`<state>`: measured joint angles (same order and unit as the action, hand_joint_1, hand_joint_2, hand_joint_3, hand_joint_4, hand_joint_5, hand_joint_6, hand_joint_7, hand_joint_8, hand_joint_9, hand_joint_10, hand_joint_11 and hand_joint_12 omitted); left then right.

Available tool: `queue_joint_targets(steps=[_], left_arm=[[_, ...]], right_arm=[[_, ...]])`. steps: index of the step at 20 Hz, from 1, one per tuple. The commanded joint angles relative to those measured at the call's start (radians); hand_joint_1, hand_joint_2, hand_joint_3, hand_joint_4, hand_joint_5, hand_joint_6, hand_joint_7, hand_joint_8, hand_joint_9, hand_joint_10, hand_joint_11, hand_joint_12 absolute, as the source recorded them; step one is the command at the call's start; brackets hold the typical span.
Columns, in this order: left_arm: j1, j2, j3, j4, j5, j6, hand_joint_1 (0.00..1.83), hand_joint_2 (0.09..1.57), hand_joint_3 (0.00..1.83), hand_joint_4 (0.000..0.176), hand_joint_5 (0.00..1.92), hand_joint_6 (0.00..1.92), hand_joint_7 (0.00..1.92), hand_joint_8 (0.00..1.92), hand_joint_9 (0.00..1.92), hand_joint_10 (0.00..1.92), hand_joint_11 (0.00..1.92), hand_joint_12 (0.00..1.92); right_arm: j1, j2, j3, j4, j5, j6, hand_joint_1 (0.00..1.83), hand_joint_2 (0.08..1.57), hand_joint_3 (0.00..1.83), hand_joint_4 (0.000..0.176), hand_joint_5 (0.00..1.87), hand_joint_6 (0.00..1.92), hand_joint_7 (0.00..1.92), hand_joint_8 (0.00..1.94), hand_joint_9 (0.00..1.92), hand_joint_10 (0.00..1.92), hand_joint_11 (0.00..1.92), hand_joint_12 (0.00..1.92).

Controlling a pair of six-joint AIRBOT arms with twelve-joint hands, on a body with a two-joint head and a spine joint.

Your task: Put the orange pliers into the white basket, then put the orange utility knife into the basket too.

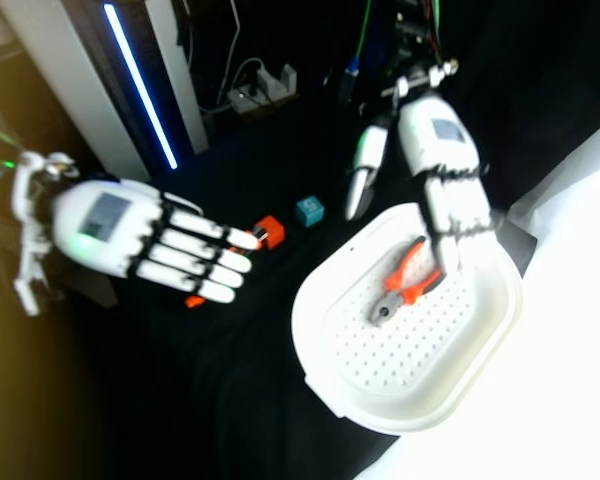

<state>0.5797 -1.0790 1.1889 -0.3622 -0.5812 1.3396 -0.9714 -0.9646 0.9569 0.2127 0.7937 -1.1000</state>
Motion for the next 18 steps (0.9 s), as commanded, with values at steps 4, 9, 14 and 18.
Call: queue_joint_targets(steps=[4,9,14,18], left_arm=[[0.138,0.091,-0.081,0.060,-0.378,-0.158,0.57,1.23,0.02,0.170,0.00,0.00,0.00,0.00,0.00,0.00,0.00,0.00],[0.324,0.152,-0.191,0.022,-0.638,-0.198,0.59,1.28,0.02,0.137,0.00,0.00,0.00,0.00,0.00,0.00,0.00,0.00],[0.462,0.173,-0.248,-0.038,-0.787,-0.226,0.61,1.30,0.01,0.159,0.00,0.00,0.00,0.00,0.00,0.00,0.00,0.00],[0.523,0.174,-0.260,-0.082,-0.866,-0.254,0.63,1.30,0.00,0.132,0.00,0.00,0.00,0.00,0.00,0.00,0.00,0.00]], right_arm=[[0.028,-0.032,0.034,0.004,0.046,0.002,0.55,1.15,0.00,0.009,0.00,0.00,0.00,0.00,0.00,0.00,0.00,0.00],[0.046,-0.073,0.076,0.020,-0.001,0.001,0.62,1.23,0.00,0.000,0.34,0.04,0.45,0.04,0.25,0.41,0.00,1.24],[0.093,-0.111,0.117,0.050,-0.051,-0.051,1.09,1.30,0.00,0.000,0.68,1.86,0.84,1.91,0.87,1.91,0.88,1.92],[0.119,-0.121,0.133,0.066,-0.054,-0.064,1.41,1.23,0.00,0.000,1.05,1.92,1.26,1.94,1.36,1.92,1.40,1.92]])
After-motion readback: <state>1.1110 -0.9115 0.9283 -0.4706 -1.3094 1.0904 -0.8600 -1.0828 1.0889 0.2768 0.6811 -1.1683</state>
